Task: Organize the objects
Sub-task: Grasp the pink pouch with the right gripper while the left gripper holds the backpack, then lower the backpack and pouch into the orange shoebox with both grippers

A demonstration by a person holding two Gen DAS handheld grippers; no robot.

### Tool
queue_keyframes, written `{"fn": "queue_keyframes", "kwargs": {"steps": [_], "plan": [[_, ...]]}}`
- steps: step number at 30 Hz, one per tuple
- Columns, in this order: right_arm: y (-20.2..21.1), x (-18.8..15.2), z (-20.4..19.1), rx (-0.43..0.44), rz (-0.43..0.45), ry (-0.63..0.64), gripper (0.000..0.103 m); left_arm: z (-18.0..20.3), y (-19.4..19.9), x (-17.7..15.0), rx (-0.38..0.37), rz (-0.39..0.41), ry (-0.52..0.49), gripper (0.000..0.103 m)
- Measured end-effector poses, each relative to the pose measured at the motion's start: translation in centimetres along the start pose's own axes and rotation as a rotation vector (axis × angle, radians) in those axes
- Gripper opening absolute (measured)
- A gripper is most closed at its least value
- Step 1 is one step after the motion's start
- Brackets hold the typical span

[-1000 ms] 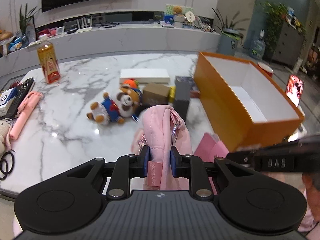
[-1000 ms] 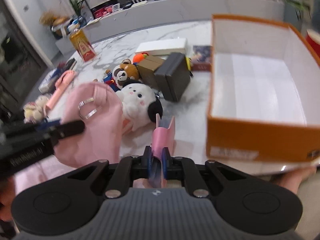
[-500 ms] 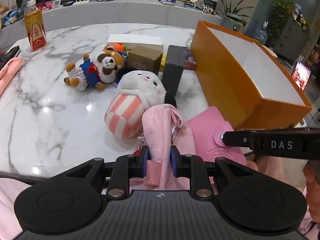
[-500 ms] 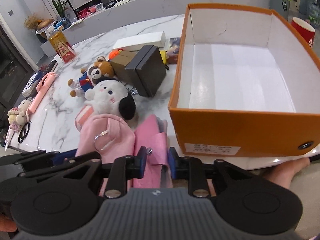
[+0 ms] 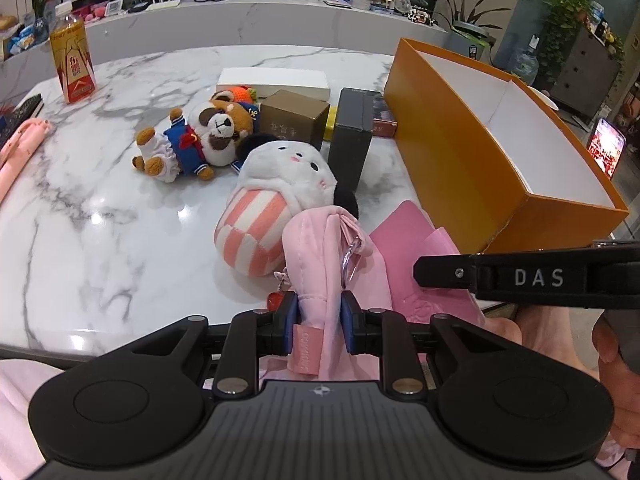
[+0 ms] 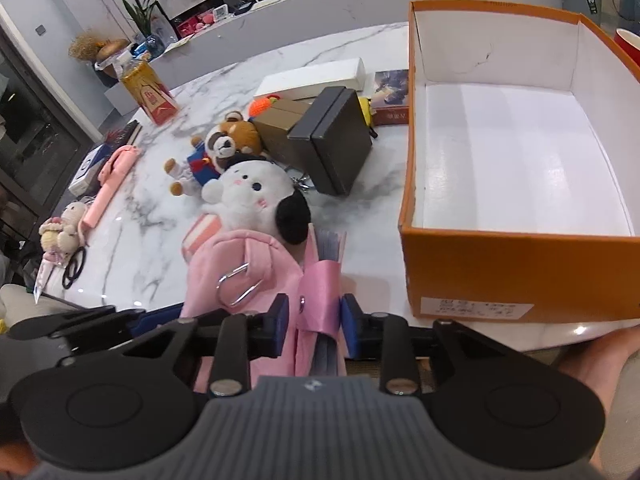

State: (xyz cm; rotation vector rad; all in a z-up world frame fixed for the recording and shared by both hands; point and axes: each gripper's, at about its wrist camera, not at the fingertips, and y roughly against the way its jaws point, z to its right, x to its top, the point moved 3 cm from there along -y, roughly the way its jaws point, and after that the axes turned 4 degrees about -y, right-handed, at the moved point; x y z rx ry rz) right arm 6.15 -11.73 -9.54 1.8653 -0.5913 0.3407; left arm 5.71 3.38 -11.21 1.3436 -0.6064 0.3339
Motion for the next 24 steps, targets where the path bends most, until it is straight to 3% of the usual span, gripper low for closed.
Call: {"fn": "queue_keyframes", "kwargs": {"steps": [4, 6, 12, 19, 24], "plan": [[-0.1, 0.0, 0.4, 0.016, 0.001, -0.021, 0.023, -0.9, -0.5, 0.0, -0.028, -0.032, 0.057, 0.03], [0.3, -0.2, 0.6, 0.023, -0.001, -0.022, 0.022, -1.1, -0.4, 0.0, -0.046, -0.027, 0.085, 0.026], [2.7, -0.3, 0.1, 0.06, 0.032, -0.007, 0.022, 0.7, 3.7, 1.2, 0.001, 0.094, 0.01, 0.022], [10.5, 2.2, -0.2, 0.102, 0.221, 0.014, 0.022, 5.0, 10.0, 6.1, 0.019, 0.268, -0.142, 0.022], [14.8, 5.1, 1.9, 0.041, 0.367, -0.028, 0.022, 9.8, 10.6, 10.3, 0.003, 0.33, -0.241, 0.022]]}}
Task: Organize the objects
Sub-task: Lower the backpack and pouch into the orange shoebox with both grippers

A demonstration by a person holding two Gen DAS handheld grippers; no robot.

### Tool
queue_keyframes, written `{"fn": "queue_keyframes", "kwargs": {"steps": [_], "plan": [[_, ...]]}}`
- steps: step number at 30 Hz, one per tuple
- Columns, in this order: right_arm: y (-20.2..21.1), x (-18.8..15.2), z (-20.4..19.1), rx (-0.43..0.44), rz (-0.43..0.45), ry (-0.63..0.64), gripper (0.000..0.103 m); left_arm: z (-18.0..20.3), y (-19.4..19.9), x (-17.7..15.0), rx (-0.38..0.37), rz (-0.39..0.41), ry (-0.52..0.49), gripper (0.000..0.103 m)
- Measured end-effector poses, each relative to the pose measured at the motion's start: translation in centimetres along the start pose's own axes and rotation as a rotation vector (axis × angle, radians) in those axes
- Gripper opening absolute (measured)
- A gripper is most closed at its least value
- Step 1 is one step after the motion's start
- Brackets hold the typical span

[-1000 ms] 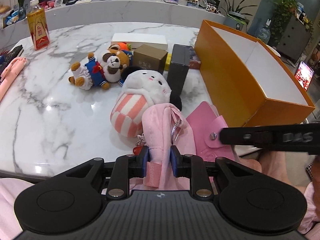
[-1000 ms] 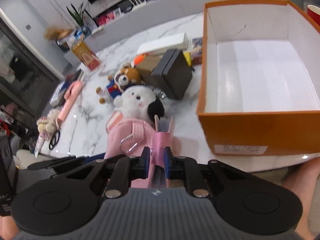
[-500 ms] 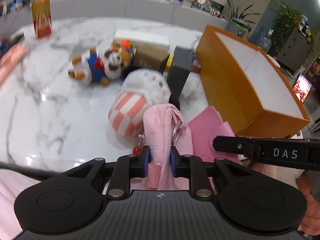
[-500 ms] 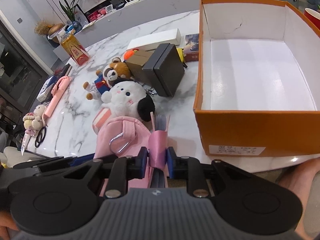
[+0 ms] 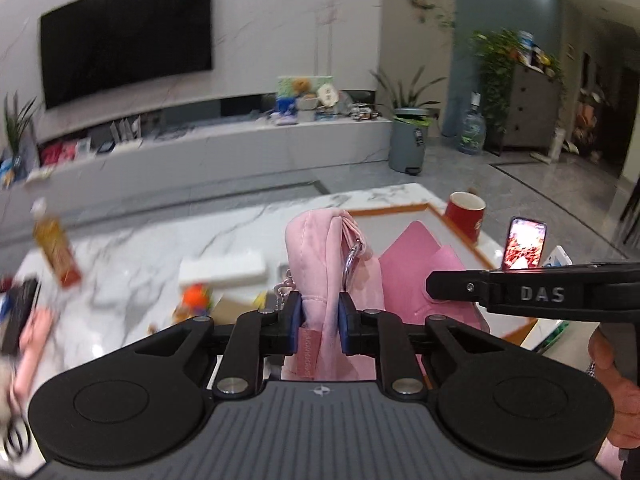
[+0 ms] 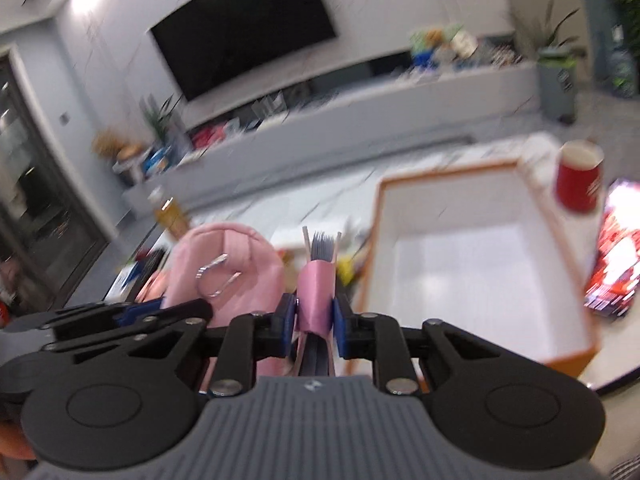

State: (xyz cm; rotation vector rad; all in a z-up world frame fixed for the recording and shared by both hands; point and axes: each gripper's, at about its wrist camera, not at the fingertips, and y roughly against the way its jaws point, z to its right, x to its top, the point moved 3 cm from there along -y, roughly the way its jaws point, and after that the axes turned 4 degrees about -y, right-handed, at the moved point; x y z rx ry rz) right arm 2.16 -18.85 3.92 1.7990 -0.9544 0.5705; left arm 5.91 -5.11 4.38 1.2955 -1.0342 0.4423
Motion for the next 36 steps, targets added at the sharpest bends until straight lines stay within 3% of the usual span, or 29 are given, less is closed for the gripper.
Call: {"fn": "queue_keyframes", "kwargs": {"steps": [6, 9, 14, 25, 30, 36], "plan": [[-0.5, 2.5, 4.4, -0.126, 0.05, -0.074, 0.022, 6.0, -6.1, 2.1, -0.016, -0.065, -0.194, 0.022], [-2.0, 2.5, 7.0, -0.176, 0.017, -0.099, 0.022, 8.8, -9.5, 1.5, -0.024, -0.128, -0.287, 0.022], [-4.7, 1.7, 10.7, -0.165, -0.078, -0.189, 0.022, 10.5, -13.6, -0.5, -0.021, -0.234, -0.353, 0.022], [-10.0, -0.8, 13.6, -0.13, -0.25, -0.295, 0.022, 10.5, -16.0, -2.5, -0.062, -0.379, -0.401, 0.027], [-11.9, -1.5, 13.3, -0.118, -0.315, -0.3, 0.022, 9.6, -16.2, -2.9, -0.153, -0.418, -0.348, 0.041], [-12.8, -1.9, 12.7, -0.11, -0.339, -0.282, 0.022, 8.0, -13.6, -3.1, -0.206, -0.318, -0.342, 0.043]]}}
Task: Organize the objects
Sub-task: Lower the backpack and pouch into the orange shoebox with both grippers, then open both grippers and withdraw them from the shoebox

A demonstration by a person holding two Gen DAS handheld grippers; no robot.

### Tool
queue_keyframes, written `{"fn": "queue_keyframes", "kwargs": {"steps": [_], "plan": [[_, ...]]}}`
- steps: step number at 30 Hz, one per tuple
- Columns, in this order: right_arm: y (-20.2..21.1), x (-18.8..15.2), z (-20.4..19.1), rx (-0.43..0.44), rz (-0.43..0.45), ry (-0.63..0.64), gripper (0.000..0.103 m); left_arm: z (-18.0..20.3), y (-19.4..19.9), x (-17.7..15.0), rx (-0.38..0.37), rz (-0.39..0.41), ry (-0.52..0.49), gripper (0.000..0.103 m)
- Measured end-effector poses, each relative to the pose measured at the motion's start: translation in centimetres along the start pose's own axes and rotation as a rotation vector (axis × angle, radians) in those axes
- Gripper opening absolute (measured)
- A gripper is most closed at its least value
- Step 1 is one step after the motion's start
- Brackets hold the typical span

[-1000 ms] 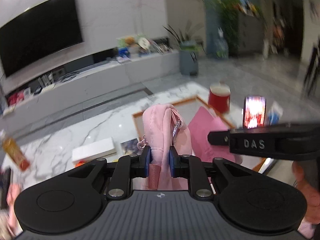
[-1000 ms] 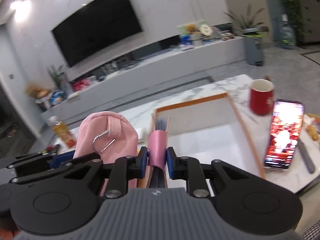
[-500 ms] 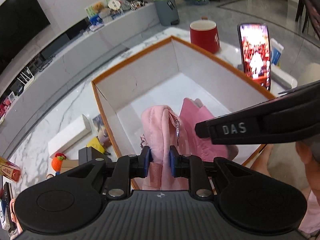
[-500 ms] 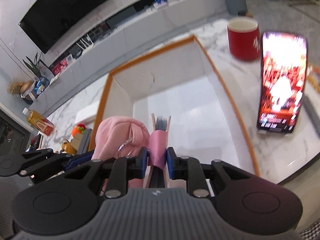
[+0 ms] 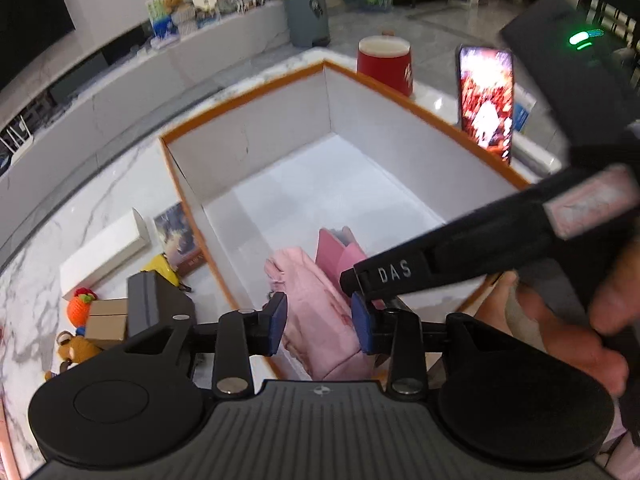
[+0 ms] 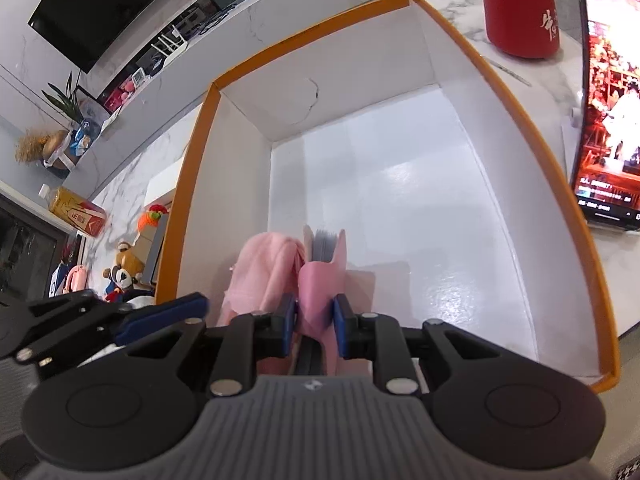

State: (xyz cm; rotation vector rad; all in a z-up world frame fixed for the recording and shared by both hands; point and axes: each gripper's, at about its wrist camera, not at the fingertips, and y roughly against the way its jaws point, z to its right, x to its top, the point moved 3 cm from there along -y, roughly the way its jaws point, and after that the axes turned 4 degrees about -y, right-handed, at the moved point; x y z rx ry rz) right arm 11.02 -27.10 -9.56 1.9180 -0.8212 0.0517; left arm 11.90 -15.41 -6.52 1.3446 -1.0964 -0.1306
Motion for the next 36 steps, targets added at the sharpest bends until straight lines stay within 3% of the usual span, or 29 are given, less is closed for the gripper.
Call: {"fn": "queue_keyframes", "kwargs": {"steps": [6, 18, 27, 30, 34, 36], "plan": [[0.1, -0.3, -2.0, -0.068, 0.015, 0.111, 0.022, -2.7, 3.6, -2.5, -0.048, 0.118, 0.149, 0.049], [-1.1, -1.4, -4.8, -0.158, -0.032, 0.23, 0.023, -4.7, 1.9, -5.1, -0.167, 0.098, 0.331, 0.042], [0.7, -1.2, -3.7, -0.088, -0.022, 0.119, 0.025, -5.2, 2.5, -5.9, -0.184, 0.135, 0.361, 0.042], [1.0, -1.2, -3.4, -0.053, -0.02, 0.085, 0.012, -5.4, 2.8, -6.0, -0.185, 0.148, 0.368, 0.042], [0.7, -1.4, -3.6, -0.027, -0.018, 0.076, 0.012, -5.3, 2.6, -5.9, -0.193, 0.144, 0.367, 0.041], [0.6, -1.4, -3.7, -0.019, -0.019, 0.073, 0.012, -5.2, 2.3, -5.8, -0.207, 0.134, 0.371, 0.035]]}}
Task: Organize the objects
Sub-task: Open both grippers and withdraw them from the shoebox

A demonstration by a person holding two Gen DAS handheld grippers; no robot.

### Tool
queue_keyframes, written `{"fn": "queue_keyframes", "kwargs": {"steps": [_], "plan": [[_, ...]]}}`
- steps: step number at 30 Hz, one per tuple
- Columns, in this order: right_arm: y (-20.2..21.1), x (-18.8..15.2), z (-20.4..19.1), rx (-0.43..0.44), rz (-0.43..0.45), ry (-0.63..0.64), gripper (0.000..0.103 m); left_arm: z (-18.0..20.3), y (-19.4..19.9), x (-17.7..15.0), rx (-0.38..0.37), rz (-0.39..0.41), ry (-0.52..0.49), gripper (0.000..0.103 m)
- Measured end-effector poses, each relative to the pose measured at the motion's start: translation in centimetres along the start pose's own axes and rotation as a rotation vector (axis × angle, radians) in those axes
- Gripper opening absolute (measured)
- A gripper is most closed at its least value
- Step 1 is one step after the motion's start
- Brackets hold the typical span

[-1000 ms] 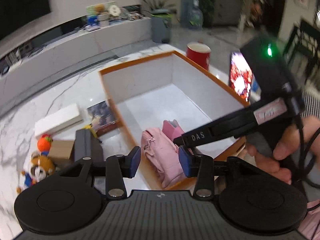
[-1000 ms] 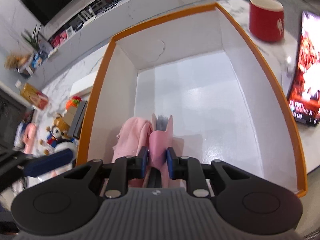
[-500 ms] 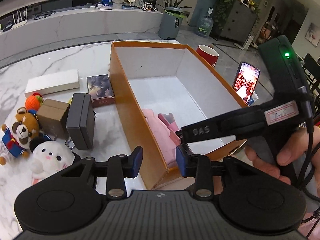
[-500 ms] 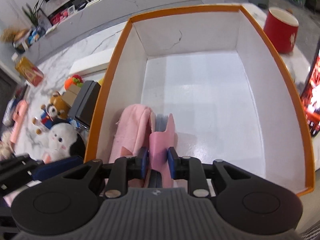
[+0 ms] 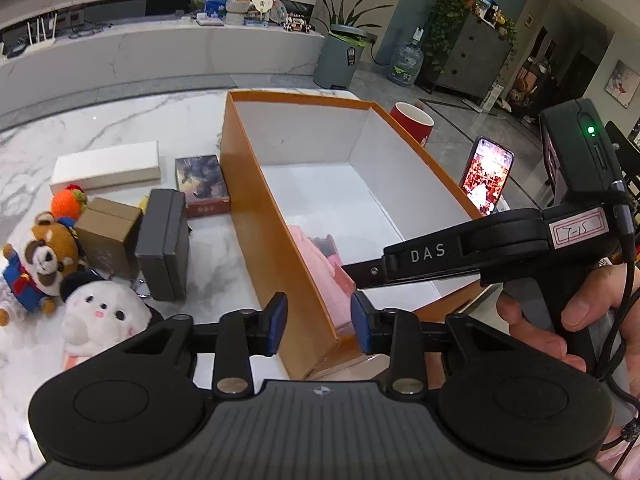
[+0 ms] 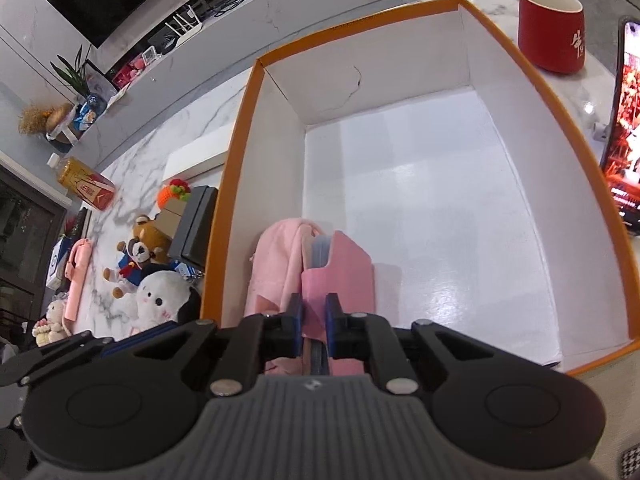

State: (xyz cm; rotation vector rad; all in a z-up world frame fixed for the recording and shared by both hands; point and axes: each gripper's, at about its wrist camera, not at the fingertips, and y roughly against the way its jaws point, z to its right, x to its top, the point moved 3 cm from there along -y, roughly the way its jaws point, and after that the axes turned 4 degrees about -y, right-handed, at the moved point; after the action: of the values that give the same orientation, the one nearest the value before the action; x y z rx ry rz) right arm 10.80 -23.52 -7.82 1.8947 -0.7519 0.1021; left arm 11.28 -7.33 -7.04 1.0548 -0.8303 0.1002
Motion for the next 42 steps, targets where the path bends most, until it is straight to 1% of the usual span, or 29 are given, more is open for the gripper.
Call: {"fn": "queue_keyframes", "kwargs": {"steps": [2, 3, 5, 7, 9, 10, 11, 12, 13, 14, 16, 21, 25, 30, 31, 33, 34, 35, 37, 40, 42], "plan": [[-0.1, 0.0, -0.4, -0.016, 0.008, 0.034, 0.012, 0.1, -0.3, -0.1, 0.001, -0.011, 0.0, 0.03], [-0.1, -0.1, -0.7, -0.031, 0.015, 0.058, 0.012, 0.3, -0.4, -0.2, 0.002, -0.01, -0.003, 0.026], [-0.2, -0.6, -1.7, -0.071, 0.037, 0.128, 0.012, 0.5, -0.5, -0.3, -0.003, -0.006, -0.01, 0.023], [-0.6, -1.2, -2.7, -0.111, 0.057, 0.197, 0.012, 0.6, -0.5, -0.2, 0.011, -0.009, -0.019, 0.018], [-1.2, -1.3, -3.1, -0.142, 0.072, 0.226, 0.012, 0.6, -0.5, -0.2, 0.01, -0.013, -0.021, 0.017], [-1.6, -1.2, -2.9, -0.144, 0.066, 0.211, 0.009, 0.5, -0.5, -0.2, 0.007, -0.014, -0.019, 0.017], [-2.0, -1.0, -2.4, -0.138, 0.044, 0.182, 0.004, 0.5, -0.4, -0.2, 0.005, -0.015, -0.019, 0.017], [-2.2, -1.0, -2.0, -0.113, 0.016, 0.148, 0.002, 0.5, -0.4, -0.2, 0.005, -0.013, -0.019, 0.017], [-2.3, -1.1, -1.6, -0.085, -0.01, 0.121, 0.0, 0.5, -0.4, -0.3, 0.003, -0.013, -0.02, 0.017], [-2.2, -1.3, -1.4, -0.075, -0.017, 0.111, 0.0, 0.5, -0.5, -0.3, 0.007, -0.012, -0.023, 0.017], [-1.7, -1.4, -1.4, -0.082, 0.001, 0.128, 0.0, 0.6, -0.5, -0.3, 0.012, -0.011, -0.025, 0.017], [-1.5, -1.4, -1.2, -0.056, 0.001, 0.121, 0.001, 0.5, -0.1, -0.2, 0.013, -0.003, -0.026, 0.017], [-0.5, -1.1, -1.1, -0.036, 0.017, 0.121, 0.003, 0.4, 0.0, -0.1, 0.014, 0.0, -0.026, 0.017], [0.4, -0.6, -0.8, -0.036, 0.035, 0.133, 0.005, 0.3, 0.2, 0.1, 0.009, 0.01, -0.024, 0.017], [0.5, -0.4, -0.6, -0.045, 0.039, 0.13, 0.006, 0.3, 0.2, 0.2, 0.006, 0.011, -0.024, 0.017], [0.4, 0.4, 0.2, -0.09, 0.041, 0.116, 0.017, 0.3, 0.2, 0.3, 0.001, 0.014, -0.021, 0.017], [0.1, 0.9, 0.6, -0.123, 0.034, 0.105, 0.029, 0.2, 0.2, 0.4, -0.004, 0.015, -0.016, 0.017], [-0.2, 1.3, 1.1, -0.146, 0.026, 0.093, 0.038, 0.1, 0.1, 0.4, -0.007, 0.017, -0.008, 0.017], [-0.7, 1.9, 1.9, -0.181, 0.01, 0.071, 0.037, 0.0, 0.0, 0.4, -0.012, 0.018, 0.008, 0.017], [-1.3, 2.2, 2.1, -0.179, -0.014, 0.066, 0.037, -0.2, -0.1, 0.4, -0.009, 0.018, 0.019, 0.017], [-1.3, 2.2, 1.9, -0.187, -0.007, 0.076, 0.037, -0.4, 0.2, 0.4, -0.001, 0.021, 0.02, 0.019]]}}
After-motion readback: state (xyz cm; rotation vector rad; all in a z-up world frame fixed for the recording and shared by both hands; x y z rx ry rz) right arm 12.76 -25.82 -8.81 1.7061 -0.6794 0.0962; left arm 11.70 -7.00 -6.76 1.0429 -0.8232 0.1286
